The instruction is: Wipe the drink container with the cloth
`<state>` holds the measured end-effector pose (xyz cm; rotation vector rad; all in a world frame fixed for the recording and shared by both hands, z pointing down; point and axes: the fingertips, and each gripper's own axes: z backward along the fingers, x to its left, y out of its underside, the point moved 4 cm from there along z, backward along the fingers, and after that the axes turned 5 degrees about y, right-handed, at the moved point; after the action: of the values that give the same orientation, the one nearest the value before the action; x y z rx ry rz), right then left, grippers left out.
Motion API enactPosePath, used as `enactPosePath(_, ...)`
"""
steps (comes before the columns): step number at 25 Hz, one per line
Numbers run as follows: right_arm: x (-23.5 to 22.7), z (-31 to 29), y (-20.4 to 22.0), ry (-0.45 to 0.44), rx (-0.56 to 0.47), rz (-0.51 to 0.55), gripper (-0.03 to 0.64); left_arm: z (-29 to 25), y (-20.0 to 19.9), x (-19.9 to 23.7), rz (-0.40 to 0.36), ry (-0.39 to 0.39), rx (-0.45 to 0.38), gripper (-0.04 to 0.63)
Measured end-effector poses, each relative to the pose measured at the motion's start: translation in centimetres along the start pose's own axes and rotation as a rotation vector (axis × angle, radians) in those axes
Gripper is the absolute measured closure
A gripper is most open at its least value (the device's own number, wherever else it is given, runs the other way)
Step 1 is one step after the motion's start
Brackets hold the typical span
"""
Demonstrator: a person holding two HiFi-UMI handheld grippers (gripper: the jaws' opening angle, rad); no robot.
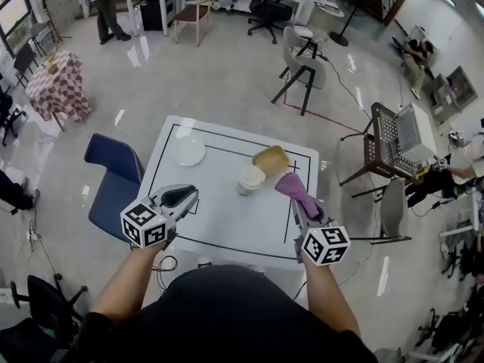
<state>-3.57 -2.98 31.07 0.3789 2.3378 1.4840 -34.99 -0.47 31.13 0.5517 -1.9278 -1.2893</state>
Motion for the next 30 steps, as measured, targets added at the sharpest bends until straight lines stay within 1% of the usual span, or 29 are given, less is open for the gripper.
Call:
enactPosePath(3, 1.2, 0.2, 0.4, 0.027, -0.005, -0.011, 0.535, 0.7, 0.0, 0.9, -0.01, 0.032, 0.01, 0.539)
enactPosePath(8, 1.7, 1.1, 1.3, 0.062, -0.007, -0.034, 0.535, 0.8, -0.2, 1.6, -0.029, 0.064, 0.026, 0.538)
enactPosePath(14, 0.6, 1.6, 2.0, 0.08, 0.002, -0.049, 0.535, -0.4, -0.1, 1.3, -0.029, 0.081, 0.04, 0.539)
enactPosePath(21, -2.8, 1.1, 2.2, 0.048, 0.01, -0.057, 0.535, -3.1, -0.4, 0.0, -0.025, 0.045, 0.047, 0.538)
enactPosePath(25, -4.4, 0.6, 1.5, 0.011, 0.0, -0.053, 0.535, -4.6, -1.1, -1.1, -0.046, 0.015, 0.058, 0.538)
enactPosePath(30, -6.5, 0.0, 1.8, -0.034, 0.01, -0.049, 0.535, -6.8, -1.7, -2.4, -0.041, -0.012, 0.048, 0.538)
